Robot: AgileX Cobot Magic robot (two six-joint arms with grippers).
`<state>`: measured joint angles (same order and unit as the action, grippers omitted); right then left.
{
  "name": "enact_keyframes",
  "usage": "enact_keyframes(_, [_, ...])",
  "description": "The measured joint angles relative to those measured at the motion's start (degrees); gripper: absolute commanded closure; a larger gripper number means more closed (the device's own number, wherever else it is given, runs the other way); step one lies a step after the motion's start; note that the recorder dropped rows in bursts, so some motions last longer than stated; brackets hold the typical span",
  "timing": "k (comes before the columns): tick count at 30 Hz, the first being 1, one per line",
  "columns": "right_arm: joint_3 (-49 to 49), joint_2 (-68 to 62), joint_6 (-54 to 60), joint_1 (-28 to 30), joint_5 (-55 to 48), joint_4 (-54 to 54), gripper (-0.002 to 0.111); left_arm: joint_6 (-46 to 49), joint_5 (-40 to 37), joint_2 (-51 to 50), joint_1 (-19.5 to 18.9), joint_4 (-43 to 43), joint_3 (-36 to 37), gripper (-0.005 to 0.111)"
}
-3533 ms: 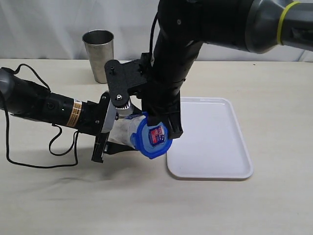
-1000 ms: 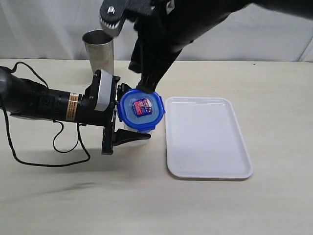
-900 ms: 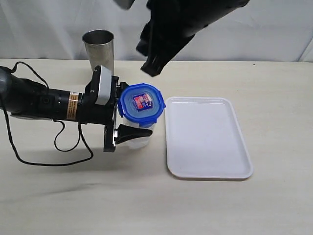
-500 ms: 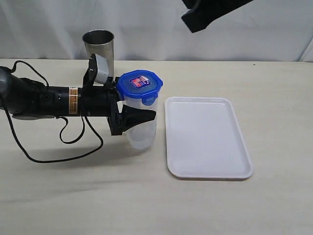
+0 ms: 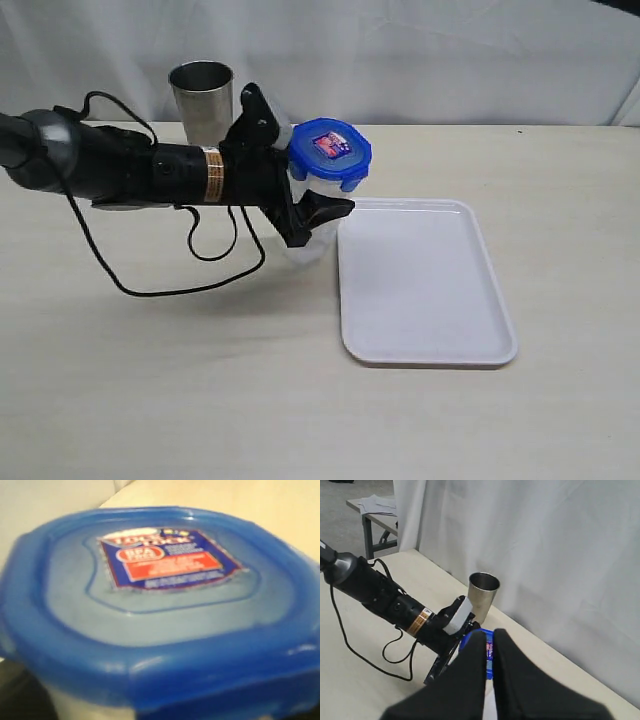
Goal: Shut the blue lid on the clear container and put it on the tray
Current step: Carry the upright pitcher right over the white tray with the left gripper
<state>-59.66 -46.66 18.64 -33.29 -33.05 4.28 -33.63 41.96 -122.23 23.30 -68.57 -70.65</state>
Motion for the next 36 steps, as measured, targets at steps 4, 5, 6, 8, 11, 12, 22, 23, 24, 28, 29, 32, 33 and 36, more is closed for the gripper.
enact_keyframes(4, [3.9,6.3,-0.6,0.0,0.1,0.0,0.103,17.4,-10.7,0.0,5.0,0.2,-3.8,0.107])
enact_keyframes(5, [5.1,7.8,-1.1,0.0,0.7,0.0,0.103,23.5,-11.4,0.0,5.8,0.3,-4.1,0.107])
enact_keyframes(6, [6.1,9.4,-1.2,0.0,1.4,0.0,0.103,28.9,-11.6,0.0,6.7,0.4,-4.3,0.107])
enact_keyframes(8, [8.0,12.0,-1.3,0.0,3.2,0.0,0.103,37.5,-13.1,0.0,8.0,0.6,-4.3,0.107])
enact_keyframes(11, [9.7,14.7,-1.3,0.0,4.9,0.0,0.103,45.1,-16.4,0.0,10.0,0.9,-4.6,0.107])
enact_keyframes(12, [10.0,15.5,-1.3,0.0,5.2,0.0,0.103,47.2,-17.9,0.0,10.6,0.9,-4.8,0.107])
enact_keyframes(22, [10.2,18.3,-1.7,0.1,6.0,0.0,0.103,63.2,-31.5,0.0,16.0,1.4,-7.7,0.107])
enact_keyframes(23, [10.2,18.3,-1.7,0.1,6.0,0.2,0.103,64.7,-32.5,0.0,16.5,1.4,-8.0,0.107])
enact_keyframes(24, [10.2,18.3,-1.7,0.1,6.0,0.2,0.103,65.5,-33.3,0.0,16.9,1.4,-8.1,0.107])
enact_keyframes(28, [10.2,18.3,-1.8,0.1,6.0,0.5,0.103,73.8,-38.6,0.0,18.8,1.4,-8.3,0.107])
enact_keyframes(29, [10.2,18.3,-1.8,0.1,6.0,0.5,0.103,75.2,-39.4,0.0,19.0,1.4,-8.3,0.107])
enact_keyframes(32, [10.2,18.3,-1.8,0.1,6.0,0.5,0.103,77.8,-43.3,0.0,19.3,1.4,-9.3,0.107])
enact_keyframes(33, [10.2,18.3,-1.8,0.1,6.0,0.5,0.103,78.4,-45.3,0.0,19.3,1.4,-9.9,0.107])
enact_keyframes(36, [10.3,18.3,-1.8,0.1,6.0,0.5,0.103,79.0,-49.4,0.0,19.6,0.3,-10.2,0.107])
